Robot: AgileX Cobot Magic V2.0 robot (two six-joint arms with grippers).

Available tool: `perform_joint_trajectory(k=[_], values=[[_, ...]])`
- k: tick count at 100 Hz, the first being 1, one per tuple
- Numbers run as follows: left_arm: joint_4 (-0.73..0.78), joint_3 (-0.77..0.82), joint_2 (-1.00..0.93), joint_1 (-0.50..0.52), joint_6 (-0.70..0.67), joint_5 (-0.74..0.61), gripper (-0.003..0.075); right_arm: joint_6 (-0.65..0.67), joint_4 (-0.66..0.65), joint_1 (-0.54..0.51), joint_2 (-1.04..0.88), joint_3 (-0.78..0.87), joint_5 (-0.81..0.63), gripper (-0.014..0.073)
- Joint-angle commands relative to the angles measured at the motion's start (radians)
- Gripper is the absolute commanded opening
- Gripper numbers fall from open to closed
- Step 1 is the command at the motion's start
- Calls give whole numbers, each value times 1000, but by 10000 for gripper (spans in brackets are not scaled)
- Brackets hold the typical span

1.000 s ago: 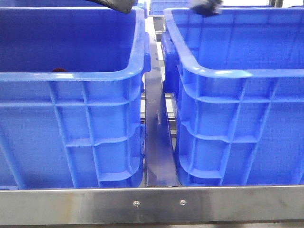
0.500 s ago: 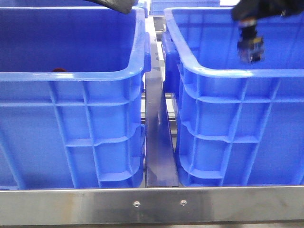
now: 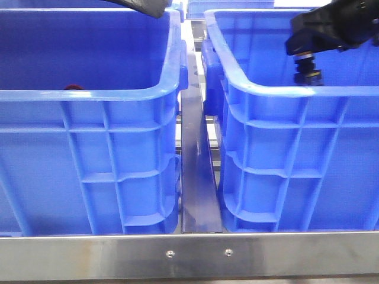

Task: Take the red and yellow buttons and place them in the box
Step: 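Lower the yellow button into the empty bin and open the right gripper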

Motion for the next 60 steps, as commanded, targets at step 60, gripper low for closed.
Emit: perform_joint_trajectory(k=[60], values=[[-76, -25, -34, -8, 1, 5, 619, -16, 96, -7, 60, -95, -15, 217]])
